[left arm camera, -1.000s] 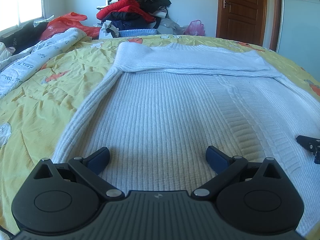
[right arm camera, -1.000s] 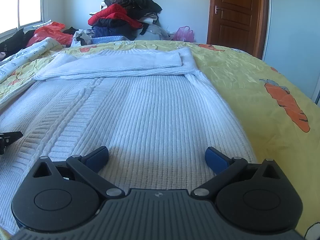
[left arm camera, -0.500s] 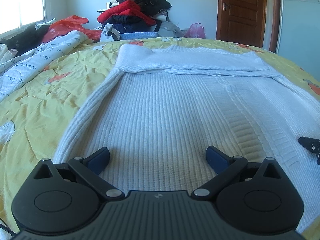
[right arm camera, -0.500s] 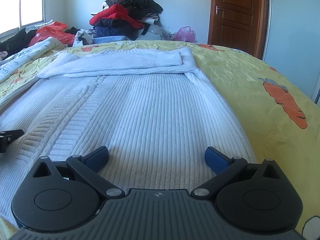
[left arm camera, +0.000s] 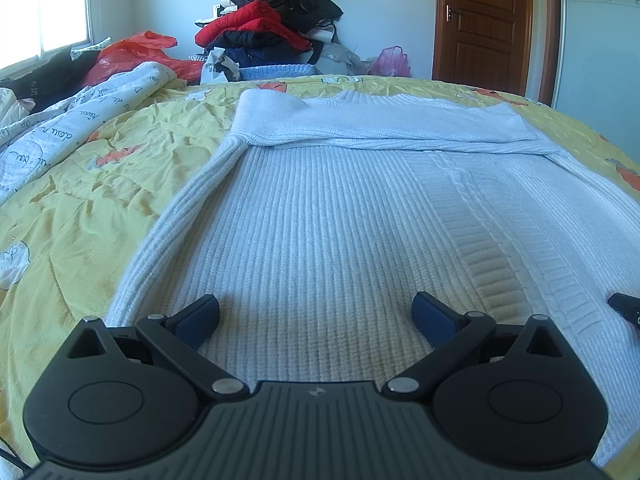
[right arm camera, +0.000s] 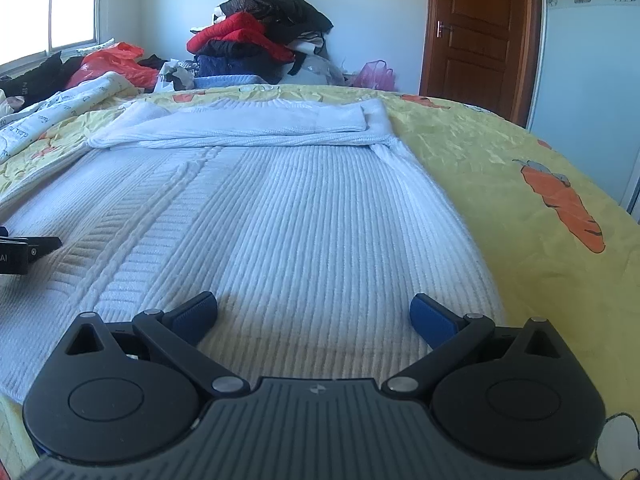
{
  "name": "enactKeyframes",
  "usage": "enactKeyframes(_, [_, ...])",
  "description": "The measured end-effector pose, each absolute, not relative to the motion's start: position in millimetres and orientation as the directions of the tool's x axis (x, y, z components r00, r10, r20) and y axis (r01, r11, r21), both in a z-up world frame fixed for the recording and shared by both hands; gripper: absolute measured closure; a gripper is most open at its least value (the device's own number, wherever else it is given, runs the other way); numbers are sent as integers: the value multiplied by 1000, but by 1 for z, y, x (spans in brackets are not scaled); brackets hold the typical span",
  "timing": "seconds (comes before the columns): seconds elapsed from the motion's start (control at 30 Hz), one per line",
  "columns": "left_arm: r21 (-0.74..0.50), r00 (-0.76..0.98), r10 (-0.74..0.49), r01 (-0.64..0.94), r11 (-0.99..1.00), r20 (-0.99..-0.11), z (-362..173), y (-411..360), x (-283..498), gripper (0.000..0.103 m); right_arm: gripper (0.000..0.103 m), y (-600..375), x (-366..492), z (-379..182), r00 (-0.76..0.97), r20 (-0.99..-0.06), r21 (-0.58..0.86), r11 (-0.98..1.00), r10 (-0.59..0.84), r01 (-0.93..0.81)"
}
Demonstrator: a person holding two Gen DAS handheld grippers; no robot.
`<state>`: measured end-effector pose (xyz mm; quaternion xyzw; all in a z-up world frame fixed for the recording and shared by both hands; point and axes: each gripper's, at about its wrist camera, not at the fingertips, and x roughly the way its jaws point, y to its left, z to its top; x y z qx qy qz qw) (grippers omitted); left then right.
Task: Fold small clothes
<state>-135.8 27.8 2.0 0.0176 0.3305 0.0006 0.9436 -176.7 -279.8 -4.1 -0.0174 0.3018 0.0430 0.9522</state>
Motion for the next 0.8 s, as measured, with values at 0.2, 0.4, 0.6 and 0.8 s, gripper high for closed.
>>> enactKeyframes(0.2, [38, 780, 17, 8, 999, -626, 3, 27, -137, 0, 1, -279, -177, -4, 813, -577, -9, 996, 71, -93])
enactKeyframes(0.4, [32, 784, 1, 23, 999, -620, 3, 30, -155, 0, 1, -285, -188, -2, 808, -581, -5, 993, 95, -120])
enactKeyframes(0.6, [29, 785, -5, 29, 999, -620, 4, 29, -171, 0, 1, -288, -208, -2, 811, -576, -10, 990, 107, -137])
enactKeyframes(0.8, [19, 786, -21, 41, 999, -618, 5, 32, -181, 0, 1, -290, -215, -2, 812, -573, -12, 989, 112, -145])
